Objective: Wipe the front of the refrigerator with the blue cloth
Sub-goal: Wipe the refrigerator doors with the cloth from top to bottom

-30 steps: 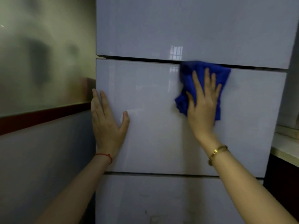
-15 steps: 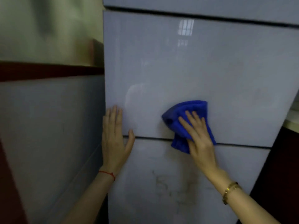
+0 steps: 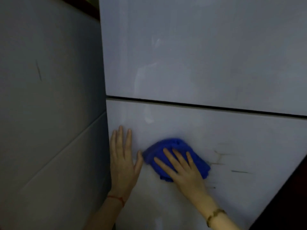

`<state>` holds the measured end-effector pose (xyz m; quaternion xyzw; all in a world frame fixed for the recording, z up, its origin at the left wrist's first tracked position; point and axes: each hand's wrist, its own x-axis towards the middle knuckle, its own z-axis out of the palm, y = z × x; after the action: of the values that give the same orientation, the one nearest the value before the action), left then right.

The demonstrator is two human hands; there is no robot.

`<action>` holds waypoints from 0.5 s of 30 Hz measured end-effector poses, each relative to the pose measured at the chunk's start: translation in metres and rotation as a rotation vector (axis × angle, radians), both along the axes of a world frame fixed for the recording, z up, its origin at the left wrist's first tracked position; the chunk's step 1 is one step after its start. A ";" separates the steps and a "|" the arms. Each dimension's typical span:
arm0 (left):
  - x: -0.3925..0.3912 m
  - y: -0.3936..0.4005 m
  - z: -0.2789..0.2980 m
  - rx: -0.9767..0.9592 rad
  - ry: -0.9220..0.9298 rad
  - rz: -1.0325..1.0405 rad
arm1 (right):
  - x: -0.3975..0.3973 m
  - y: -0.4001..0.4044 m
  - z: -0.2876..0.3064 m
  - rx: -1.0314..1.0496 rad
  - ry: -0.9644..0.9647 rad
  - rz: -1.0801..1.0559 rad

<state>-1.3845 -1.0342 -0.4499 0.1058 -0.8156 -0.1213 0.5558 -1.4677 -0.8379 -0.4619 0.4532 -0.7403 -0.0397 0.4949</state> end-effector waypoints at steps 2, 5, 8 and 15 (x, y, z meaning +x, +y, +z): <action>-0.004 -0.004 -0.009 -0.024 -0.006 0.034 | -0.007 0.024 -0.027 0.107 -0.007 0.019; -0.003 -0.004 -0.010 -0.024 0.003 0.046 | -0.018 0.050 -0.009 0.046 0.010 0.032; 0.000 -0.005 -0.003 0.014 0.014 0.062 | -0.019 0.032 0.051 -0.309 -0.036 0.016; -0.003 -0.024 -0.008 0.052 0.097 0.053 | -0.008 -0.003 0.001 -0.242 0.006 0.087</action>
<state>-1.3874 -1.0585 -0.4579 0.1355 -0.7812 -0.1327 0.5948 -1.4759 -0.8404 -0.4606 0.4218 -0.7179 0.0698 0.5494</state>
